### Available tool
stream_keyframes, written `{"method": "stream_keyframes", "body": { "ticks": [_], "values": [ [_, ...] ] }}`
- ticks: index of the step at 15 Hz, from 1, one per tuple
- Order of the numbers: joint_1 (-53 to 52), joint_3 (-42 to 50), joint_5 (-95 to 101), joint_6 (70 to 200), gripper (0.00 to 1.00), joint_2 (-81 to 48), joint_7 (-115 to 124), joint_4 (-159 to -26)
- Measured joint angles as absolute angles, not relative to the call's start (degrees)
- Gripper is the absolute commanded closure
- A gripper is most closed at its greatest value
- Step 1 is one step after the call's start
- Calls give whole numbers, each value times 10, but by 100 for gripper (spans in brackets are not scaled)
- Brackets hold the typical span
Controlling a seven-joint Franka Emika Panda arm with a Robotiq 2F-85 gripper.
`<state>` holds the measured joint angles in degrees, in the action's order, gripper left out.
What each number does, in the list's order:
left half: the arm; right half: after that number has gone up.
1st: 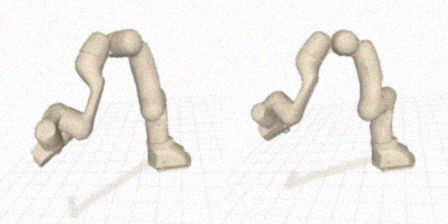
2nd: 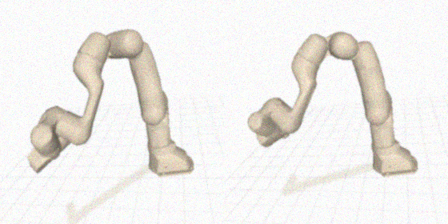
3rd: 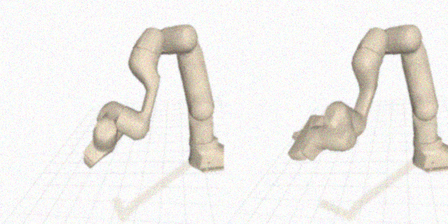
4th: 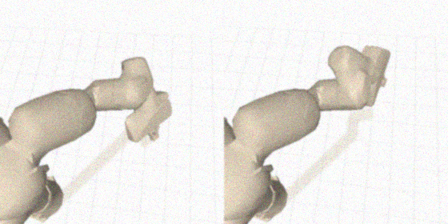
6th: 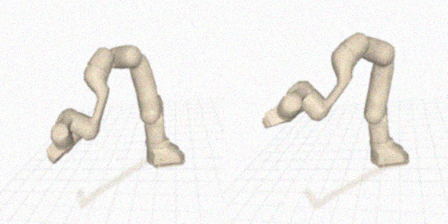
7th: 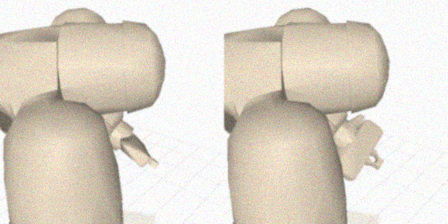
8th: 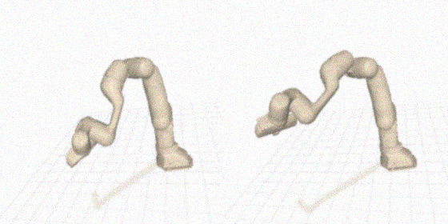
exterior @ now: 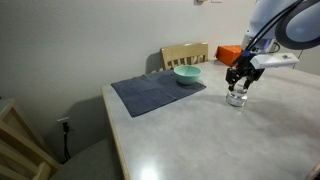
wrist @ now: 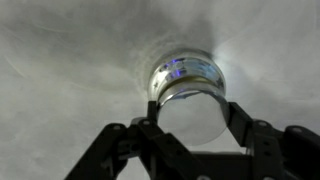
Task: Put the lid on top of the silver container
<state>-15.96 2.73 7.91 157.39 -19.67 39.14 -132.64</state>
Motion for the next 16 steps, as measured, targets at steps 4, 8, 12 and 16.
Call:
{"method": "stream_keyframes", "body": {
  "ticks": [4, 8, 12, 16],
  "values": [
    [-171, 33, 89, 1586, 56, -197, 403, -1330],
    [-182, 45, 109, 1600, 56, -197, 419, -1333],
    [-195, 58, 127, 1616, 56, -197, 437, -1338],
    [-202, 63, 129, 1632, 56, -197, 442, -1344]
  ]
}}
